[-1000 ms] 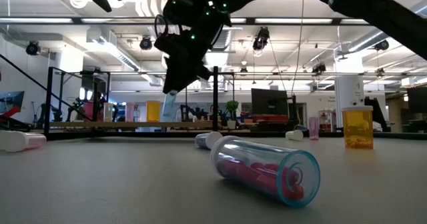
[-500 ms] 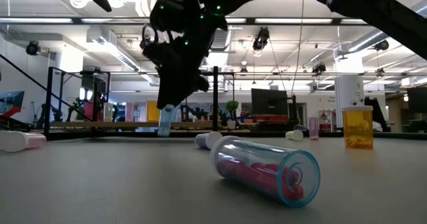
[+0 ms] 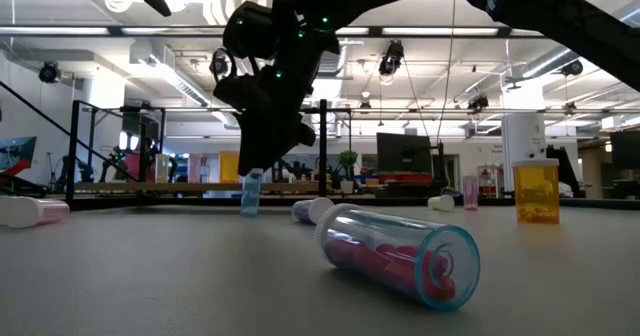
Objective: Pick and place medicine bottles onto shelf by color
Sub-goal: Put the right blue pill bottle on the shelf
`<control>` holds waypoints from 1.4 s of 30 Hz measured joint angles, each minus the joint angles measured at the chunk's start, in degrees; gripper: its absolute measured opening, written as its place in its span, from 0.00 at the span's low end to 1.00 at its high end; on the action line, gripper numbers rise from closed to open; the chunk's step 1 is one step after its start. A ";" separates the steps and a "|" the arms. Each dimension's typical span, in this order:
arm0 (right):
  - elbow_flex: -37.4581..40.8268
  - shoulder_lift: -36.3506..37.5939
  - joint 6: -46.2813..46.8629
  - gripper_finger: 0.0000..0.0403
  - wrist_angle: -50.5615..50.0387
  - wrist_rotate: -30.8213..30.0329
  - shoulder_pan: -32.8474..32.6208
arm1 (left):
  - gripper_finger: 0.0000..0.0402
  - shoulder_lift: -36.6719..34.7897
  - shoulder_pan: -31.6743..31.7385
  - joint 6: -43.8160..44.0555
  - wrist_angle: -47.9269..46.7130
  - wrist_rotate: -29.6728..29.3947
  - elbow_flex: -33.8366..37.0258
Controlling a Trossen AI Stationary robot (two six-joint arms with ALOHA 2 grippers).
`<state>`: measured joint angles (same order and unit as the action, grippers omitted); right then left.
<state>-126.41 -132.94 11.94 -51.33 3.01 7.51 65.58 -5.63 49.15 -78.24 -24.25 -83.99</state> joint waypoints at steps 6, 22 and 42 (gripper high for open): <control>0.02 0.00 -0.59 0.34 0.00 0.00 0.00 | 0.59 0.00 -0.02 0.00 0.23 0.00 0.00; -2.73 6.21 -3.14 0.60 -5.08 -0.06 0.33 | 0.59 1.79 0.00 -0.04 1.81 0.00 0.17; 10.98 19.33 -9.35 0.56 -30.70 -12.22 1.53 | 0.59 6.11 0.79 -23.04 18.36 3.69 7.74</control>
<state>-115.43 -113.62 2.59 -82.03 -9.21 9.04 71.69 -4.84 26.11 -59.88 -20.56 -76.25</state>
